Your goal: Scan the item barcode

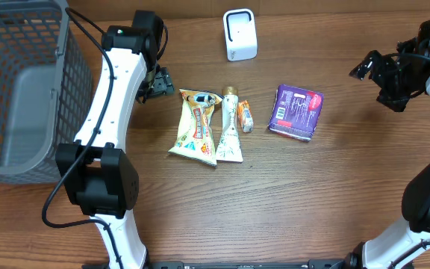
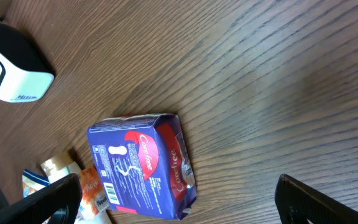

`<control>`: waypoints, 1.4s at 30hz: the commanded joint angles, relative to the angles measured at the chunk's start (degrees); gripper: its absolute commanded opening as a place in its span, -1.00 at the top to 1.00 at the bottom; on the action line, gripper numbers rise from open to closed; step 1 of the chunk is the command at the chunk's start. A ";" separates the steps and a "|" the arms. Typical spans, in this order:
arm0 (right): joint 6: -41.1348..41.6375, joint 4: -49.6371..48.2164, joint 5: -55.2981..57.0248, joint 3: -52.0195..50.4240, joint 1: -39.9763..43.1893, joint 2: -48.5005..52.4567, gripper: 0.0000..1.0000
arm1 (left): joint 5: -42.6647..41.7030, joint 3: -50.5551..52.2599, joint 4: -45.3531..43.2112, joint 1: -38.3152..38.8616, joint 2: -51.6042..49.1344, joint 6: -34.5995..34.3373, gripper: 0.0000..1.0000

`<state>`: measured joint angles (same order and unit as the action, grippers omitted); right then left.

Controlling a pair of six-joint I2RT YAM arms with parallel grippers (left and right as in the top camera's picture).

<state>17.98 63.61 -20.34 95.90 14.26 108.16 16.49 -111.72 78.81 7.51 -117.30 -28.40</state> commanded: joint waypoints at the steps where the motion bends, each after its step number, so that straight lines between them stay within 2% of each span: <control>1: -0.17 -0.39 -0.09 1.46 -0.09 -1.22 -1.00 | -0.02 -0.17 -0.02 0.39 -0.44 -0.81 -0.99; 11: -0.20 -2.54 0.35 0.81 -0.42 -1.20 -1.00 | -0.02 -0.17 -0.02 0.39 -0.44 -0.81 -1.00; 22: -0.15 -5.73 12.46 0.81 -0.35 -1.22 -1.00 | -0.02 -0.17 -0.02 0.39 -0.44 -0.81 -1.00; 39: 0.07 -6.56 9.60 0.81 -2.25 -1.20 -1.00 | -0.02 -0.17 -0.02 0.39 -0.44 -0.81 -0.99; 40: 0.07 -6.56 9.57 0.81 -2.71 -1.20 -0.95 | -0.02 -0.17 -0.02 0.39 -0.44 -0.81 -1.00; 41: 0.07 -6.56 9.62 0.81 -3.52 -1.20 -0.72 | -0.02 -0.17 -0.02 0.39 -0.44 -0.81 -0.99; 42: 0.07 -6.56 9.62 0.81 -4.09 -1.20 -0.58 | -0.02 -0.17 -0.02 0.39 -0.44 -0.81 -1.00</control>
<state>18.28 57.47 -10.26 95.90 11.92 108.16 16.49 -111.72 78.81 7.51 -117.30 -28.40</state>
